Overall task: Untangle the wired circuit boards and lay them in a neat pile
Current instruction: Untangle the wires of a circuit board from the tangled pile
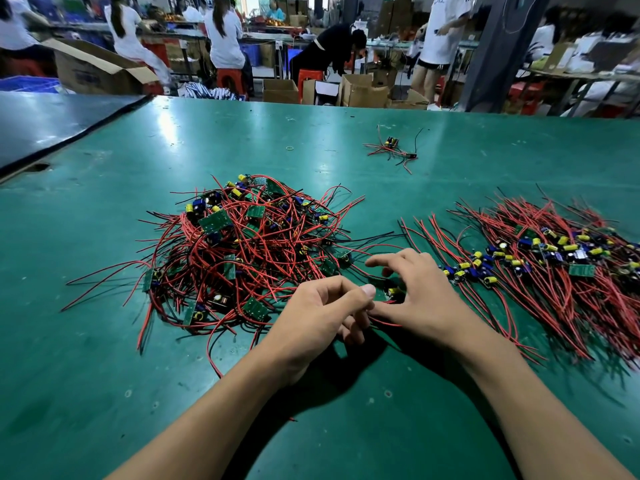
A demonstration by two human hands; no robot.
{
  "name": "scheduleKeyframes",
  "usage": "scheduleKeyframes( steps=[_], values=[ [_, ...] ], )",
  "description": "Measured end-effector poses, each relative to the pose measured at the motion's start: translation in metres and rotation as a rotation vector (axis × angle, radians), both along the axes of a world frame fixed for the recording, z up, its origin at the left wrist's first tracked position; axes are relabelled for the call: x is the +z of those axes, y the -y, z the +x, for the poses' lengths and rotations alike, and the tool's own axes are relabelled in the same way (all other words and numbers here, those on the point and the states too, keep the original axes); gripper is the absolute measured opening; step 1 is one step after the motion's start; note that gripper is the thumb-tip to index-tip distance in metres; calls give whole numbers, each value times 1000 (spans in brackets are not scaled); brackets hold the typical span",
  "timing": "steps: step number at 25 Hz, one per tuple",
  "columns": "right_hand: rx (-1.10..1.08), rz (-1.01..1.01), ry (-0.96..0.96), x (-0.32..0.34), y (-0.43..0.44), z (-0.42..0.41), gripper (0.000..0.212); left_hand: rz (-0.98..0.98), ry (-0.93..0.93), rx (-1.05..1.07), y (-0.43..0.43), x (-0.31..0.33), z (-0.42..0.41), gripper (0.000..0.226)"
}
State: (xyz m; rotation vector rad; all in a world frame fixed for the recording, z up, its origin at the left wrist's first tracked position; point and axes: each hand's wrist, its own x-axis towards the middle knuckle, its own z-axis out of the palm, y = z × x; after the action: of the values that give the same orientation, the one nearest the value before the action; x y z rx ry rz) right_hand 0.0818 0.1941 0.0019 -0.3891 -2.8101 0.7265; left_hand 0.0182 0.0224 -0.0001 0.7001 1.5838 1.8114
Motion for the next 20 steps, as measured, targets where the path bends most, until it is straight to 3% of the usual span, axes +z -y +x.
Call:
scheduleKeyframes(
  steps=[5, 11, 12, 14, 17, 20],
  values=[
    [-31, -13, -61, -6, -1, -1, 41, 3, -2, 20, -1, -2, -1, 19],
    [-275, -251, -489, 4, -10, 2, 15, -18, 4, 48, -3, -4, 0, 19],
    [-331, -388, -536, 7, -12, 1, 20, -21, 2, 47, -3, -4, 0, 19],
    [-380, -851, -606, 15, -12, -1, 25, -21, 10, 32, -3, -5, 0, 18],
    [-307, -1480, -595, 28, -9, 0, 21, -21, 29, 18, -4, -4, -1, 17],
    [-189, -1656, -541, 33, 1, 0, 17, -18, 32, 10, -4, -3, -1, 20]
  ],
)
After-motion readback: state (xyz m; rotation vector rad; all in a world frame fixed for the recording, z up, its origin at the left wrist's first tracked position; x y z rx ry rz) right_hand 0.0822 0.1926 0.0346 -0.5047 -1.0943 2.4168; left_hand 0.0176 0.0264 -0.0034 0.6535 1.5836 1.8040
